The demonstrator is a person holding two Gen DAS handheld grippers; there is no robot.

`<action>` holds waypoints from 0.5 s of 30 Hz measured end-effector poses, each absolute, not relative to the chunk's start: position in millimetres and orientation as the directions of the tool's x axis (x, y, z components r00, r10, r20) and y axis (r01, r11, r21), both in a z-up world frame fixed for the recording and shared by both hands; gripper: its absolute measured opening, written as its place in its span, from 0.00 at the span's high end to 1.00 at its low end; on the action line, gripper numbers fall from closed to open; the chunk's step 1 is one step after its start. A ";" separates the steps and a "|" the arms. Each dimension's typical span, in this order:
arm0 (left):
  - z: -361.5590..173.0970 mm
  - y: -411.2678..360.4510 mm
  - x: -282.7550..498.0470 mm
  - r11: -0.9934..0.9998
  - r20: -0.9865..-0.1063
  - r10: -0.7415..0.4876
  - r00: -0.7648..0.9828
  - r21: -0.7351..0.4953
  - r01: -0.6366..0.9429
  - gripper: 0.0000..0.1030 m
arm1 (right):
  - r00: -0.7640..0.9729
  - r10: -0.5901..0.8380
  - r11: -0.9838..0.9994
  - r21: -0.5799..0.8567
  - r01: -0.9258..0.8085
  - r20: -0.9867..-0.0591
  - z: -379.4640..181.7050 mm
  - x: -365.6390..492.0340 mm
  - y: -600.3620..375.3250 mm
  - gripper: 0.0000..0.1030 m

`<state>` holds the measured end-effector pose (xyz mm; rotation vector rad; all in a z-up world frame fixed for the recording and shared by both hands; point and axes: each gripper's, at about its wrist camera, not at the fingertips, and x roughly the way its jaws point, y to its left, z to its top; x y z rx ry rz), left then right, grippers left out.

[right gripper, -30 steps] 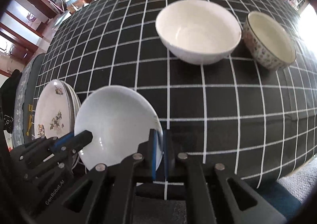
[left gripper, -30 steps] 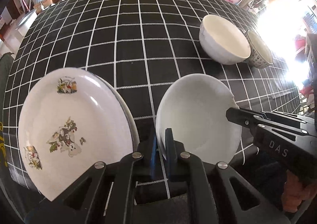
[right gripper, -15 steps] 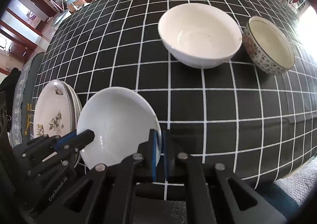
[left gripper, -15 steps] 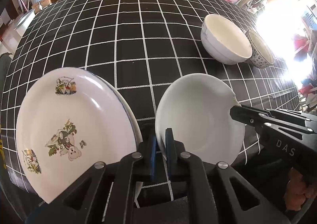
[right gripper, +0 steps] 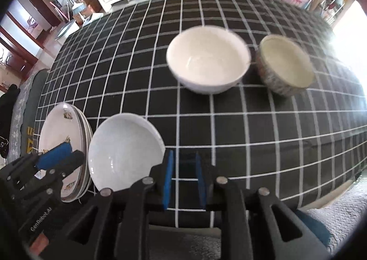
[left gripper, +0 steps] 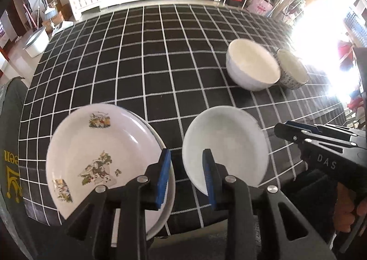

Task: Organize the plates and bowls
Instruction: 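Lower the white bowl onto the table and open the left tool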

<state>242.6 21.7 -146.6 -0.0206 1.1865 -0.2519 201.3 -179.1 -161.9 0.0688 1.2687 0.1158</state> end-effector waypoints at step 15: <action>-45.3 0.6 242.2 0.954 -0.849 -0.278 0.449 -0.189 0.234 0.65 | 0.398 0.148 0.989 0.139 -0.049 -0.905 -69.8 207.6 -209.8 0.52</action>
